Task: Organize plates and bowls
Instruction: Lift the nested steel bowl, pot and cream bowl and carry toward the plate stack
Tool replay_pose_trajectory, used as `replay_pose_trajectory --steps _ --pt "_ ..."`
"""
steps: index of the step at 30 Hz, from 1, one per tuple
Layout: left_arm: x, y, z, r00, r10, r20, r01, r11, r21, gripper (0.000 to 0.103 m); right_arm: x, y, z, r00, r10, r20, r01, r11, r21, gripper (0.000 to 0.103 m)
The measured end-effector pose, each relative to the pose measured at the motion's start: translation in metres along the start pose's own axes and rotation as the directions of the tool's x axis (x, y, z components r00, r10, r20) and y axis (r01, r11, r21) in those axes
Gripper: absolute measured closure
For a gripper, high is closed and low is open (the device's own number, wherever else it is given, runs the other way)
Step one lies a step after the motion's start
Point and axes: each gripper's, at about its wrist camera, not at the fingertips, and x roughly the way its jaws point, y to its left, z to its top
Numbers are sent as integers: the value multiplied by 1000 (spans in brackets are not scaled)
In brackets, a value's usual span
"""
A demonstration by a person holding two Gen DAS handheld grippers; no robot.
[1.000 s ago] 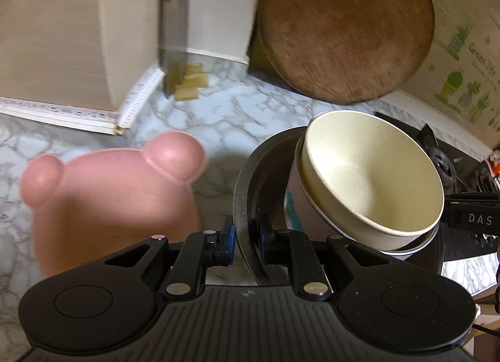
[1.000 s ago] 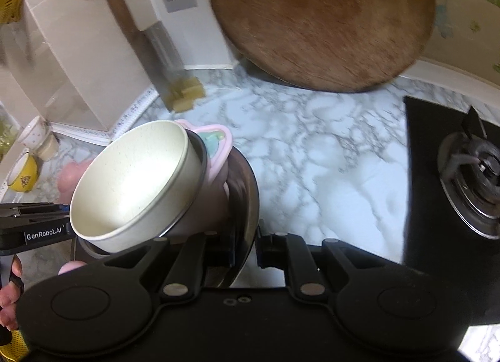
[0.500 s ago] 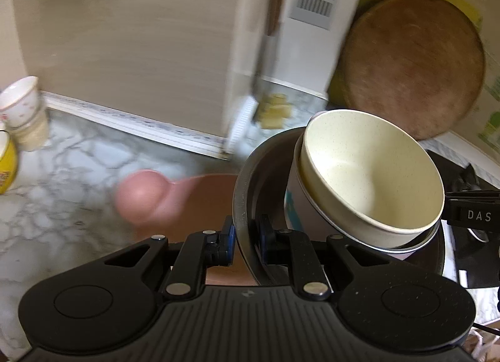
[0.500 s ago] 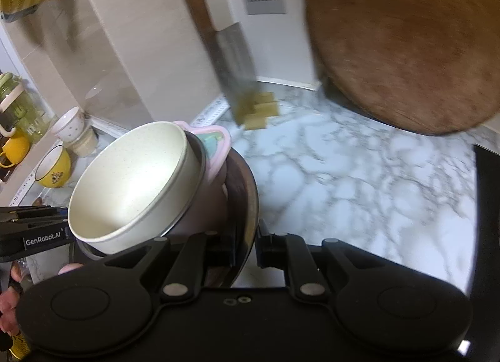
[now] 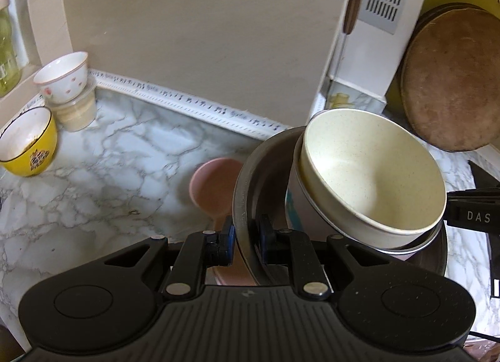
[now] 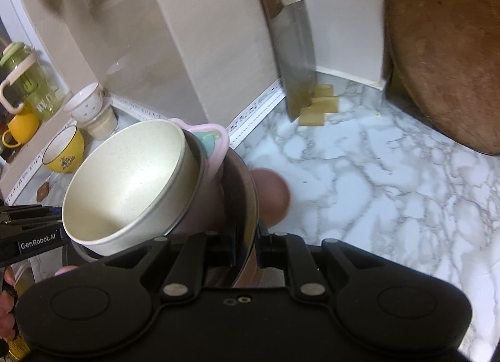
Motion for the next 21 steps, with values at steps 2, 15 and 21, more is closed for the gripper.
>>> replay_pose_trajectory --steps 2,15,21 --pt "4 3 -2 1000 4 -1 -4 1000 3 89 6 3 -1 1000 1 -7 -1 1000 -6 91" --pt "31 4 -13 1000 13 -13 -13 1000 26 88 33 -1 -7 999 -14 -35 13 1000 -8 91" --pt "37 5 -15 1000 22 -15 -22 999 30 88 40 -2 -10 999 -14 -39 14 1000 -11 91"
